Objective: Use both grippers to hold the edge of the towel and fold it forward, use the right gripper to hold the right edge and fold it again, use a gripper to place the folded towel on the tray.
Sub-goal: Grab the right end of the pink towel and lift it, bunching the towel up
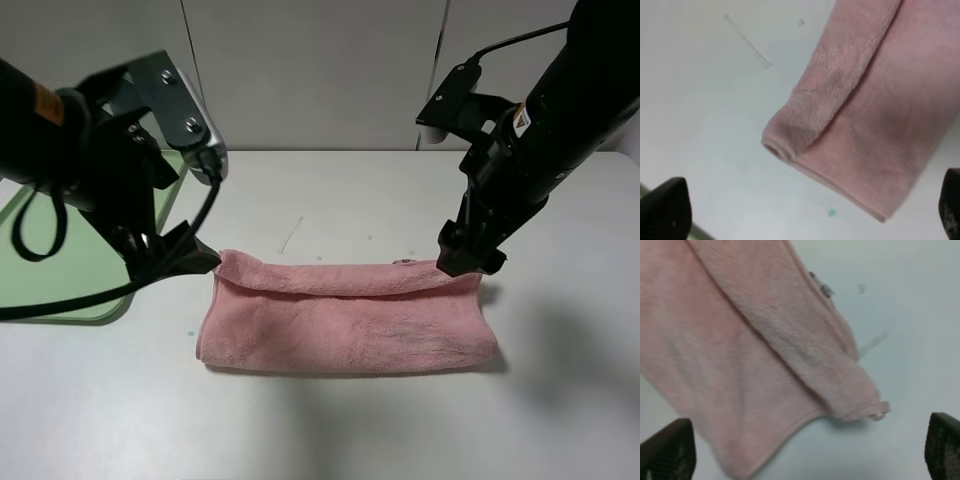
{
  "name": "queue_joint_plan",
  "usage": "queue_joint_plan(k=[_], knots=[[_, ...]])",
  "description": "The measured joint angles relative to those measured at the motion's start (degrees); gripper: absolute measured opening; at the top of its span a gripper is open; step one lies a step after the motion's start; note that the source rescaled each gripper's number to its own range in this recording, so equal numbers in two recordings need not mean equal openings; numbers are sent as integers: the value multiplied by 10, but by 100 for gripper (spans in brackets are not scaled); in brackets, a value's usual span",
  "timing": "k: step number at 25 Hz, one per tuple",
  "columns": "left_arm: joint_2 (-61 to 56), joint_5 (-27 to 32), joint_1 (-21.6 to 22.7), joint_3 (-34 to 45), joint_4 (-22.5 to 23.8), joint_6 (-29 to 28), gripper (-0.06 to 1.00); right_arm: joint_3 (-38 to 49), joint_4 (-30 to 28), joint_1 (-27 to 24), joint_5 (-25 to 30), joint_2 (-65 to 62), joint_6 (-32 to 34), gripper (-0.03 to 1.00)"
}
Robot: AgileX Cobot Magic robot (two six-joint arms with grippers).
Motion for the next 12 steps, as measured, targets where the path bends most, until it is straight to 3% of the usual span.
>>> queue_joint_plan(k=[7,12], knots=[[-134,85,0,0,0,-71,100,0,77,0,7,-39,29,100],[-243,150,0,0,0,-136,100,0,98,0,15,-52,50,100]])
